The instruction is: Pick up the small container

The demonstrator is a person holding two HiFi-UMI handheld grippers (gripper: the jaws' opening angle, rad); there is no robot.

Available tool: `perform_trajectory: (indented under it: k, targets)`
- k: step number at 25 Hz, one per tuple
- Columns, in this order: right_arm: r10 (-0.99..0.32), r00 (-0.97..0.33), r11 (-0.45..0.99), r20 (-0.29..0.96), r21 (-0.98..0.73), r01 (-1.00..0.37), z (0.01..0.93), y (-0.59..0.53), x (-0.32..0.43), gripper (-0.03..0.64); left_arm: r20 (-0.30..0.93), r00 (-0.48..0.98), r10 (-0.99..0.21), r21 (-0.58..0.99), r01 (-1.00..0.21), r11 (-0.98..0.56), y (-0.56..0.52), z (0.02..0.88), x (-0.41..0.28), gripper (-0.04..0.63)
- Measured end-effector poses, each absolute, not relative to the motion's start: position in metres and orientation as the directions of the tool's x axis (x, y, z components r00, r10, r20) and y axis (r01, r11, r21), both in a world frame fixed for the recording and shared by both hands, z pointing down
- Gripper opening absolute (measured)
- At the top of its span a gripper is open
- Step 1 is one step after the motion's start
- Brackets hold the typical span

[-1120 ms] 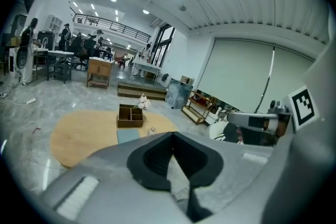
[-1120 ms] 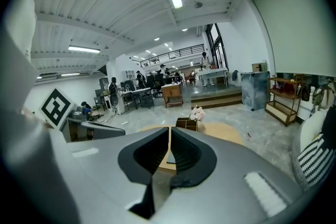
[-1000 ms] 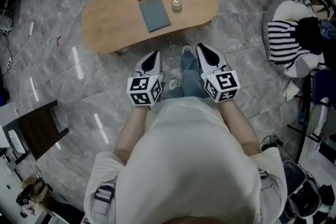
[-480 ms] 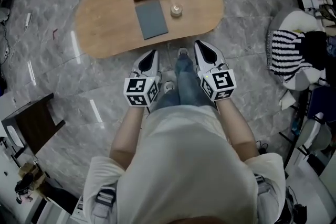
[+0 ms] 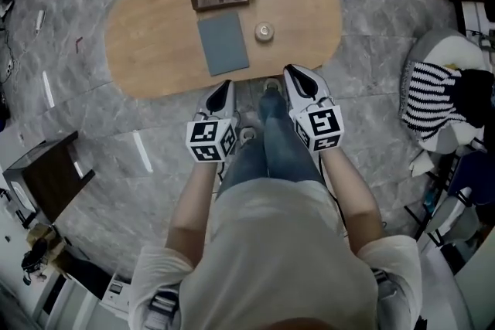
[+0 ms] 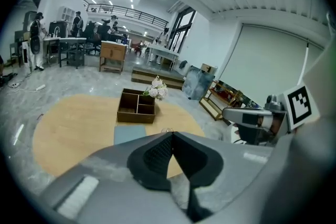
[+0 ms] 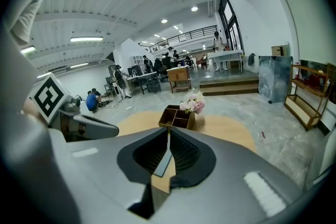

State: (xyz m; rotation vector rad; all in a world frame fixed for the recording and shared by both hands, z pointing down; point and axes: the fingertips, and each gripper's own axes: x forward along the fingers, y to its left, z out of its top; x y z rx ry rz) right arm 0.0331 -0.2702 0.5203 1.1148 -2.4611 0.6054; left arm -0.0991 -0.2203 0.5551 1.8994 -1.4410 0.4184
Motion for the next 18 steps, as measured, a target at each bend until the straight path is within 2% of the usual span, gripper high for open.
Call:
perform_trajectory:
  k: [8,13,18]
  targets:
    - [-0.561,-0.640,0.620,0.526,-0.246,-0.745,0.570,-0.302,0.034,0.014,0.663,0.329,-0.673,0.308,-0.939,-0.155,-0.271,0.626,-0.080,0.006]
    - [-0.551,-0.643,0.624,0.531,-0.250,-0.741,0.595,-0.315,0.039,0.014,0.665,0.390,-0.637,0.298,-0.920,-0.253,-0.297,0.674,-0.057,0.156]
    - [-0.553,-0.640,0.615,0.533,-0.257,-0.746,0.619,-0.328,0.046,0.014,0.692,0.421,-0.587,0.264,-0.904,-0.337,-0.313,0.721,-0.038,0.259]
